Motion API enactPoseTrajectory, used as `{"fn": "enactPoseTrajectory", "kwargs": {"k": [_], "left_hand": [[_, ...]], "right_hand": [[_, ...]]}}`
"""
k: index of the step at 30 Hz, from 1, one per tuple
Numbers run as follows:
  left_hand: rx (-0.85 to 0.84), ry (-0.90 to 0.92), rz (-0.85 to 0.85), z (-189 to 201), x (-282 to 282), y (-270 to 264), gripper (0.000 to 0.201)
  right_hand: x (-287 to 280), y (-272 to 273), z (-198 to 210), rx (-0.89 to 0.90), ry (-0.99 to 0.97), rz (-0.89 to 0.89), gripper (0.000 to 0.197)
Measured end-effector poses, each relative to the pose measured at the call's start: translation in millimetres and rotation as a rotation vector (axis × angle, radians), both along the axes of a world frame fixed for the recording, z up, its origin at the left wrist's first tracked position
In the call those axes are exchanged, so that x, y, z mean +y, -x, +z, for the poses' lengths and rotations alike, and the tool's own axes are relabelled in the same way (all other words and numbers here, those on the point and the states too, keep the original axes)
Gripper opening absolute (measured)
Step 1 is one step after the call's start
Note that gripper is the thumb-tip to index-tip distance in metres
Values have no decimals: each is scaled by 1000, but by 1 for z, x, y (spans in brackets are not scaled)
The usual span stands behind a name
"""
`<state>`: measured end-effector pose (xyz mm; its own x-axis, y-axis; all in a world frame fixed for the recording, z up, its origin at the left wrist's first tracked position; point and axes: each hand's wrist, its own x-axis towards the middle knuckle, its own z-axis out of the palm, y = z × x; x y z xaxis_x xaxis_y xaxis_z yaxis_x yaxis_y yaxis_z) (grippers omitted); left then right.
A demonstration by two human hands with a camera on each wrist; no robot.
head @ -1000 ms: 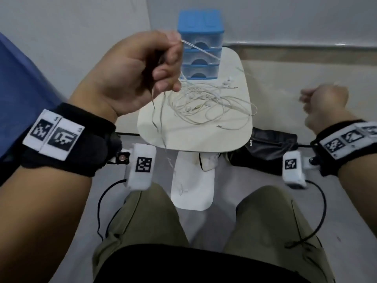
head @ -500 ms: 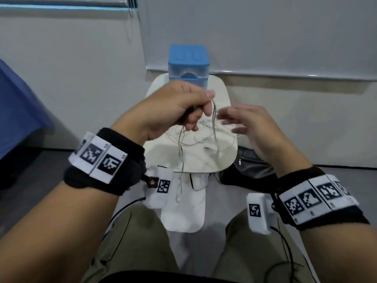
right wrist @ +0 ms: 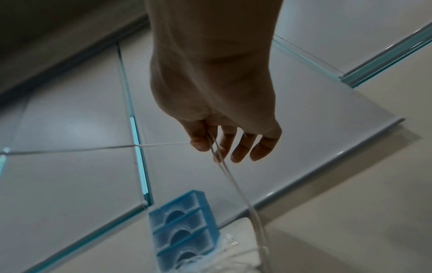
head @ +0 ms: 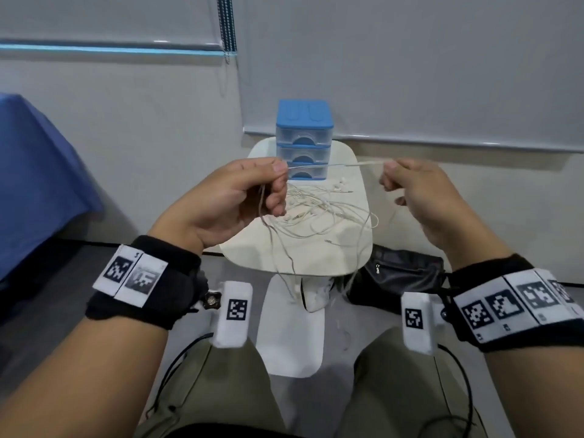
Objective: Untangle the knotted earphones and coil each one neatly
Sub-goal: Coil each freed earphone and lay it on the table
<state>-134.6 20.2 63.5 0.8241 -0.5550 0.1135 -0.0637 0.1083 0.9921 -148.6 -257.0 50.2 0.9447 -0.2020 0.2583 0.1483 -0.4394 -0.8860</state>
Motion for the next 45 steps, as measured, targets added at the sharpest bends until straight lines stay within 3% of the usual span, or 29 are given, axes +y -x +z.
{"fn": "enactPoseTrajectory", "kwargs": {"k": [4,7,8,11,12,13,15,18,22,24,27,30,37,45], "left_hand": [[-29,-12,-30,-4,2,8,34],[-15,-42,-17,-4,-7,13,36],[-4,-43,4,-2,-10,13,37],[2,-64,63,4,-22,14,37],[-6,-80,77,5,-25,15,37],[-19,-98,92,7,-27,15,36],[-53,-148,121,9,-26,17,36],[-105,-238,140,8,-18,21,35],[-135,-324,82,1,-19,24,35],[-129,-321,72,0,-22,21,35],[-154,-300,58,1,-25,18,36],[-171,-218,68,0,-28,15,37],[-37,-28,67,2,-27,-5,43],[85,80,46,8,-26,-42,41]], "right_hand": [[-21,3,-15,122,131,-236,38],[-19,6,-22,184,146,-245,24],[-12,8,-21,157,150,-177,18],[22,17,-10,94,80,247,45],[35,20,-7,103,34,411,46],[47,22,-4,99,-16,533,37],[64,28,5,71,-96,598,12],[62,31,20,37,-17,498,24],[62,27,36,-62,251,406,23],[65,24,34,-117,294,336,23],[69,21,31,-166,223,256,23],[71,16,33,-131,201,336,22],[65,-21,32,-87,38,221,22],[60,-64,29,97,19,307,24]]}}
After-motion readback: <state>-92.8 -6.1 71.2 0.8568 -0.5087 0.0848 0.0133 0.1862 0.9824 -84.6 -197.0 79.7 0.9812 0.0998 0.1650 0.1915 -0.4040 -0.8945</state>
